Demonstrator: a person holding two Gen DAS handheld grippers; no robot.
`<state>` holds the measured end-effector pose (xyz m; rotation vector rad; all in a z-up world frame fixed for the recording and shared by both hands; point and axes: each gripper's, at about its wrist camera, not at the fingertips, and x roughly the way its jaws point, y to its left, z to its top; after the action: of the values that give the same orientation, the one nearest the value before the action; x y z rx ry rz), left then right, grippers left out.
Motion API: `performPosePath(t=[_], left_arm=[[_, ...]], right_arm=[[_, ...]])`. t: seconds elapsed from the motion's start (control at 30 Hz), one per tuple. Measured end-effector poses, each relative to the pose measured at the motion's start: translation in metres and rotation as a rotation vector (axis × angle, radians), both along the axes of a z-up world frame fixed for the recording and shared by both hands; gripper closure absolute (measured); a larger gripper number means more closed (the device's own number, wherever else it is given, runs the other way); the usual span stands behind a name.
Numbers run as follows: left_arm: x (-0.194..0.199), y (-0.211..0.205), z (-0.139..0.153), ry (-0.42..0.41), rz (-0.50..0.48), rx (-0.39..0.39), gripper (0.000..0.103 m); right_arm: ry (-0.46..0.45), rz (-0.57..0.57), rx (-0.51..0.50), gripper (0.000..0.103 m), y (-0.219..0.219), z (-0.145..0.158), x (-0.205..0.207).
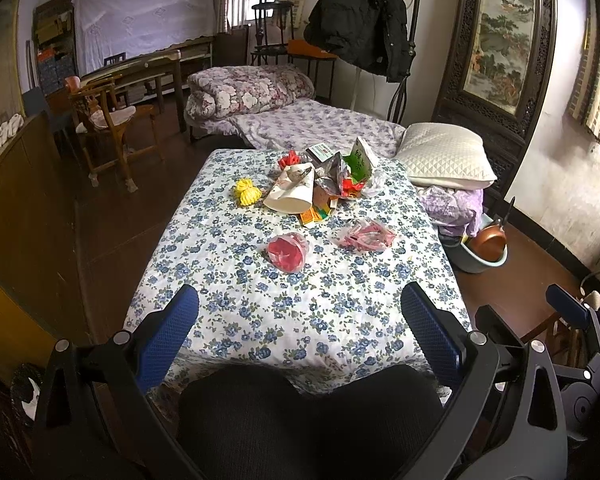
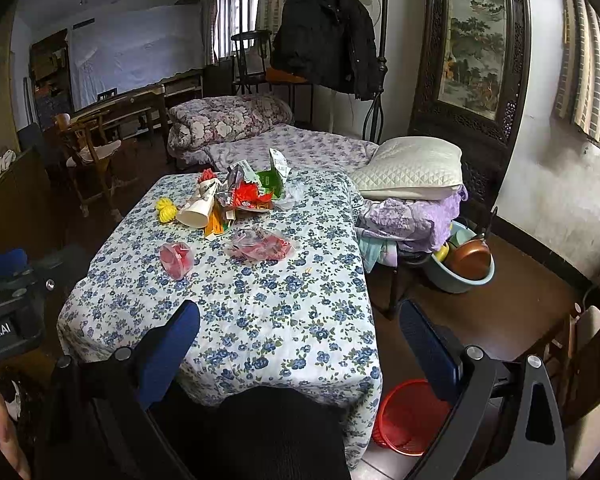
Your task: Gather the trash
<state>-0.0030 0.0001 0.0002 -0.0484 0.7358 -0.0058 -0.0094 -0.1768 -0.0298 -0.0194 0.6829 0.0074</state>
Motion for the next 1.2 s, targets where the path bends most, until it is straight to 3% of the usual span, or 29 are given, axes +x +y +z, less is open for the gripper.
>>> performPosePath(t=[1.2], left_arm=[[-0.0019,-0.0029,0.0006,0.001,-0.001,-0.008,0.006]], right_arm=[[-0.003,0.002,0.000,0.006,0.0019,0.0001,-0.0017]])
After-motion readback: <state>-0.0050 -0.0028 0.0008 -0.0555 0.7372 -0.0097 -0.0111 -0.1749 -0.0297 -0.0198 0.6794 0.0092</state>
